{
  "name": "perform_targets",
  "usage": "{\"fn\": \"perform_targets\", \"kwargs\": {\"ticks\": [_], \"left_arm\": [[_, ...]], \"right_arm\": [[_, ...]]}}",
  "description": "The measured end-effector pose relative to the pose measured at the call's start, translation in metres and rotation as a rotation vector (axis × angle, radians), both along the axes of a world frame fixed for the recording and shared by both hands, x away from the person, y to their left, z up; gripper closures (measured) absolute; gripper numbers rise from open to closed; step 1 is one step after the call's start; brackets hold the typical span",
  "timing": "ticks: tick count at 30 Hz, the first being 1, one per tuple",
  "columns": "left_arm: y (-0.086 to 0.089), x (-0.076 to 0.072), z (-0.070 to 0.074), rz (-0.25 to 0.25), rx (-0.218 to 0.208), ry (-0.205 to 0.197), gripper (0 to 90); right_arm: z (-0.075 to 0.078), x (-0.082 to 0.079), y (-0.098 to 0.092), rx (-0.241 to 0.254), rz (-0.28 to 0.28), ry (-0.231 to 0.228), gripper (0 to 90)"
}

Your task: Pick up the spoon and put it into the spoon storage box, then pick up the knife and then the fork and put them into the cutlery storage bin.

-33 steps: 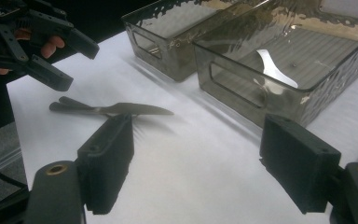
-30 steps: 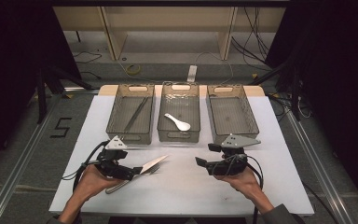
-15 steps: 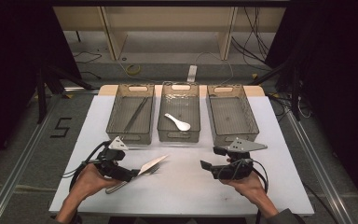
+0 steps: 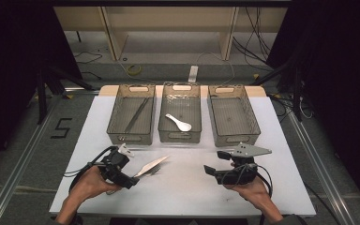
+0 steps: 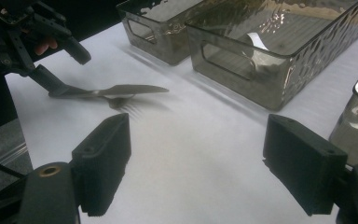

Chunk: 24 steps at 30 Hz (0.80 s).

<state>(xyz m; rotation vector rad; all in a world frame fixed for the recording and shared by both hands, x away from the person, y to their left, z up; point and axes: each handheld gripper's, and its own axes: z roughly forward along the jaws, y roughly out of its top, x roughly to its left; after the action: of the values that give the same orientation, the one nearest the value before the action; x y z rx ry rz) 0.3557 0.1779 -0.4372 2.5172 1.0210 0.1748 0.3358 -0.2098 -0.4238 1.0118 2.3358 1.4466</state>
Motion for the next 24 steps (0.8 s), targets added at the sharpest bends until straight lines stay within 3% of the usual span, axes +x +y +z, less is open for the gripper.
{"fn": "perform_targets", "kwargs": {"ticks": [4,11,24], "left_arm": [[0.000,0.000,-0.004,-0.009,0.035,0.017,23.3],[0.000,-0.002,-0.008,-0.017,0.058,0.040,28.5],[0.000,-0.002,-0.015,-0.024,0.114,0.051,33.9]], "right_arm": [[-0.001,-0.001,-0.001,-0.001,-0.001,0.001,24.1],[-0.002,-0.003,-0.003,-0.008,-0.002,0.003,24.1],[-0.002,-0.004,-0.004,-0.017,0.001,0.003,24.2]]}}
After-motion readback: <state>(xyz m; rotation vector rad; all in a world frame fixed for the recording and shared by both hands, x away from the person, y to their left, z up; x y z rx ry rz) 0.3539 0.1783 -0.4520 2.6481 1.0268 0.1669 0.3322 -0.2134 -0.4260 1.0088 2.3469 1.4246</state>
